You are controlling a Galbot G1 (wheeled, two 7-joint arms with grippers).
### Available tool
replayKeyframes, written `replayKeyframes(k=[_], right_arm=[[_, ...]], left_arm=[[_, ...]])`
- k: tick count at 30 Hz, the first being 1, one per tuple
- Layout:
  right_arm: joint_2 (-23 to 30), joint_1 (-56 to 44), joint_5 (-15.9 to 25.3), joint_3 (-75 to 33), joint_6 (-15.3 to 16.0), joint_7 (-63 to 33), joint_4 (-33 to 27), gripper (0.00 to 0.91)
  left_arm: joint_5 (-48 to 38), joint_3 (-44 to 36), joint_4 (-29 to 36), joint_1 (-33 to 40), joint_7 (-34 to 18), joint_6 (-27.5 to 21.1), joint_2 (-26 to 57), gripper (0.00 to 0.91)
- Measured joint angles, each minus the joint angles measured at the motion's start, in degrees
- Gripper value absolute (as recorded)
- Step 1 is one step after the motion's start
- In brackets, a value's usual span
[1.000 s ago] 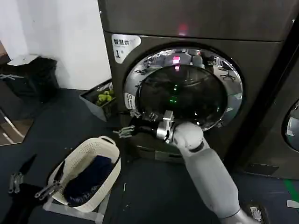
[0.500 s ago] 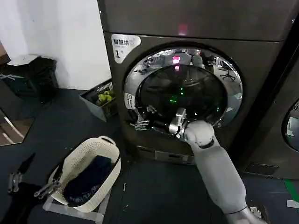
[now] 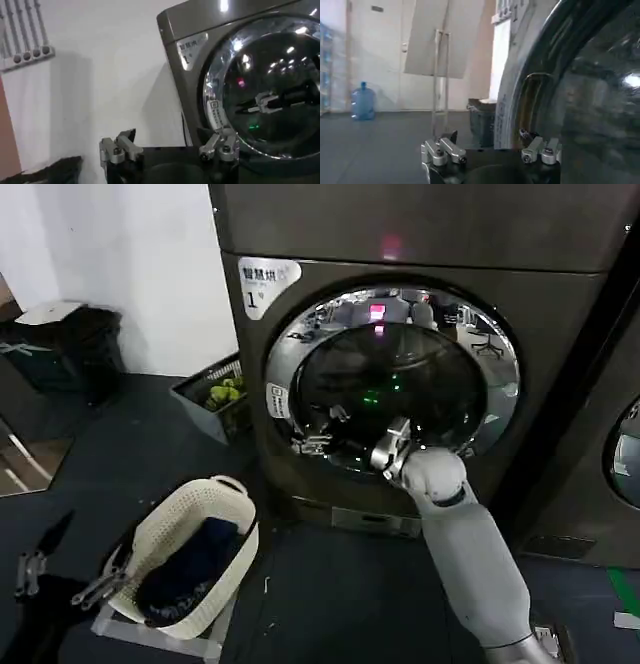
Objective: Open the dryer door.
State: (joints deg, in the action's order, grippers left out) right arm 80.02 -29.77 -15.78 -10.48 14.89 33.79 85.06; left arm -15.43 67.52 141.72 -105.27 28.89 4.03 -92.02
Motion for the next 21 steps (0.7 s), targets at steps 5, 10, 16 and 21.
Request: replayKeyframes(k=[5, 10, 16, 21], right_arm=[[1.0, 0.6, 0.6, 2.1, -0.3, -1.7, -1.6, 0.907], [2.1, 1.6, 0.7, 3.9, -0.3, -2.9, -3.2, 0.907], [3.7, 2.6, 0.5, 4.4, -0.1, -4.1, -5.3, 0.907], [4.7, 2.7, 0.7, 4.6, -0.1, -4.8, -6.7, 0.907]], left_arm=[[0.0, 0.0, 0.0, 0.2, -0.3, -0.1, 0.2, 0.907], [0.0, 0.0, 0.2, -0.1, -0.3, -0.1, 0.4, 0.907], [-0.3, 0.1, 0.2, -0.1, -0.3, -0.1, 0.5, 0.907], [-0.4, 0.1, -0.3, 0.1, -0.3, 0.0, 0.6, 0.907]])
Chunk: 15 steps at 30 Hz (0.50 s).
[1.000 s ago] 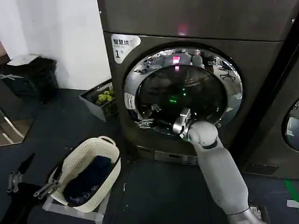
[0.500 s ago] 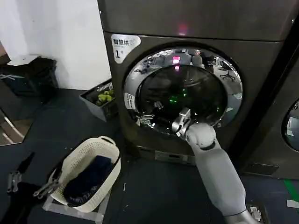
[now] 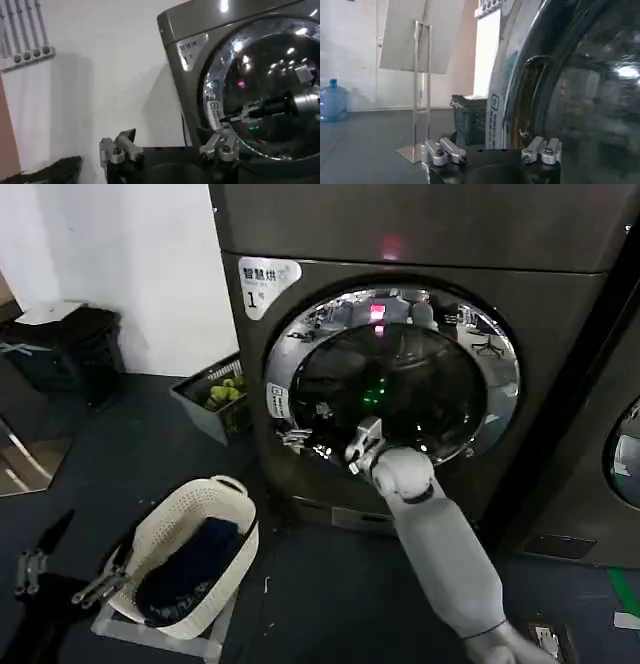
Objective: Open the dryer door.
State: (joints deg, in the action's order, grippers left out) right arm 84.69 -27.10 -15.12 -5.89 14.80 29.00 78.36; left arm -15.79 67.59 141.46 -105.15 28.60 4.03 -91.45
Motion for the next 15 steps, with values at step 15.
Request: replayKeyframes(k=[15], right_arm=[[1.2, 0.8, 0.2, 0.1, -0.1, -0.2, -2.0, 0.907]], left_arm=[[-0.4, -0.4, -0.3, 0.3, -0.1, -0.2, 0.0, 0.907]])
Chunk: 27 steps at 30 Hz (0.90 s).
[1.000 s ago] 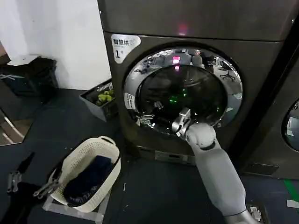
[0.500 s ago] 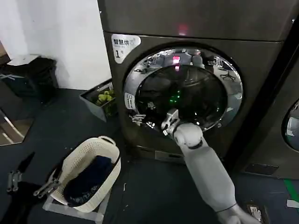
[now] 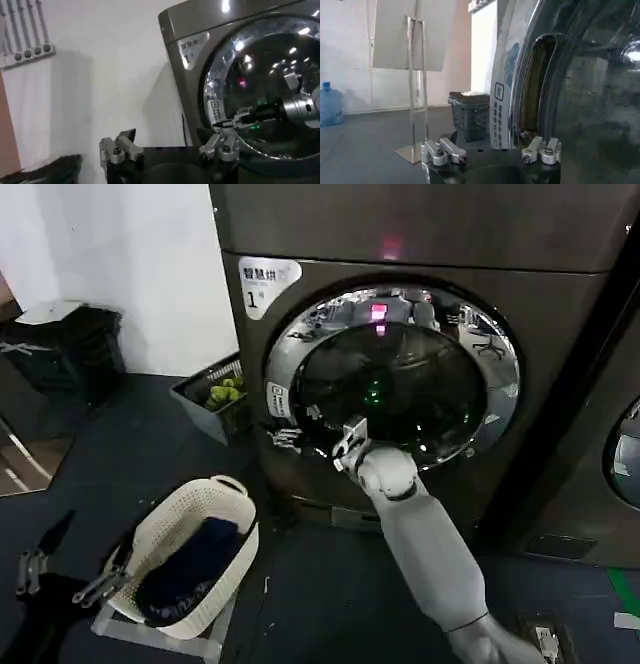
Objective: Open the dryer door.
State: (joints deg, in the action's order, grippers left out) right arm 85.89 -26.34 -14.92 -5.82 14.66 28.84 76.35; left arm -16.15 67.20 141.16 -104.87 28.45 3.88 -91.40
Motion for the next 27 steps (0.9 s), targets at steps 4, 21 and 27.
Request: replayKeyframes(k=[4, 21, 27], right_arm=[[0.1, 0.1, 0.0, 0.0, 0.2, 0.3, -0.1, 0.907], [-1.6, -1.5, 0.7, -4.0, 3.0, 16.1, 2.7, 0.907], [-3.4, -2.0, 0.8, -5.5, 2.8, 23.9, 4.2, 0.907]], left_arm=[[0.0, 0.0, 0.0, 0.1, 0.0, -0.1, 0.0, 0.907], [-1.8, 0.9, -1.5, 0.9, -0.6, -1.0, 1.0, 0.907], [-3.7, 1.8, -2.2, 1.4, -1.5, -1.5, 2.1, 0.907]])
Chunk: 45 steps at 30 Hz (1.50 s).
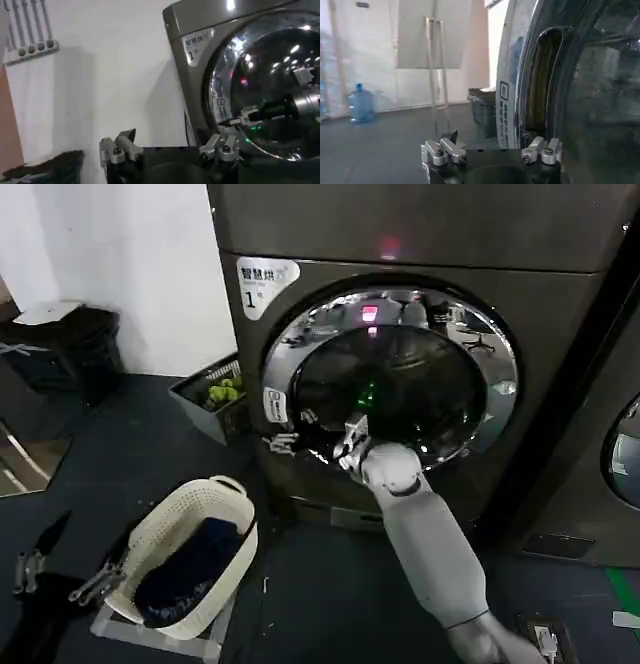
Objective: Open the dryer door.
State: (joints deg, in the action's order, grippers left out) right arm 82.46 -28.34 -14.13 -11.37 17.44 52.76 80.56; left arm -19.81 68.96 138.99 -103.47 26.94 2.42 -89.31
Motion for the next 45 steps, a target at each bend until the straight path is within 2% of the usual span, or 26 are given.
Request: replayKeyframes(k=[8, 12, 16, 19, 25, 35, 38, 45], right_arm=[[-2.0, 0.0, -1.4, -1.2, 2.5, 10.0, 0.9, 0.907], [-3.0, -0.4, -0.6, -1.0, 2.3, 16.6, 1.3, 0.907], [-3.7, -0.9, -0.5, -1.3, 2.2, 21.5, 1.8, 0.907], [-4.2, -1.3, -0.6, -1.5, 1.9, 24.7, 2.0, 0.907], [-5.6, -1.8, -1.0, -2.1, 0.8, 29.6, 2.4, 0.907], [-8.0, -2.6, -2.5, -2.6, -0.7, 31.1, 3.4, 0.907], [-8.9, -3.0, -3.8, -2.7, -1.2, 31.2, 4.1, 0.907], [-10.9, -4.2, -6.8, -2.5, -1.8, 31.1, 5.8, 0.907]], left_arm=[[-1.7, 0.9, -1.3, 1.3, -1.2, -2.2, 1.9, 0.907], [-3.2, 1.6, -1.9, 2.2, -4.5, -4.5, 3.5, 0.907], [-3.2, 1.7, -2.7, 2.3, -7.1, -4.6, 5.4, 0.907], [-4.9, 1.1, -3.7, 3.0, -10.3, -2.9, 7.0, 0.907], [-10.1, 1.1, -7.1, 3.9, -5.7, -3.3, 11.5, 0.907], [-19.1, -1.9, -13.1, 7.4, -10.4, -5.7, 22.3, 0.907], [-22.4, -3.2, -15.5, 8.9, -9.7, -7.2, 25.7, 0.907], [-28.1, -6.9, -20.2, 12.9, -9.6, -6.2, 32.3, 0.907]])
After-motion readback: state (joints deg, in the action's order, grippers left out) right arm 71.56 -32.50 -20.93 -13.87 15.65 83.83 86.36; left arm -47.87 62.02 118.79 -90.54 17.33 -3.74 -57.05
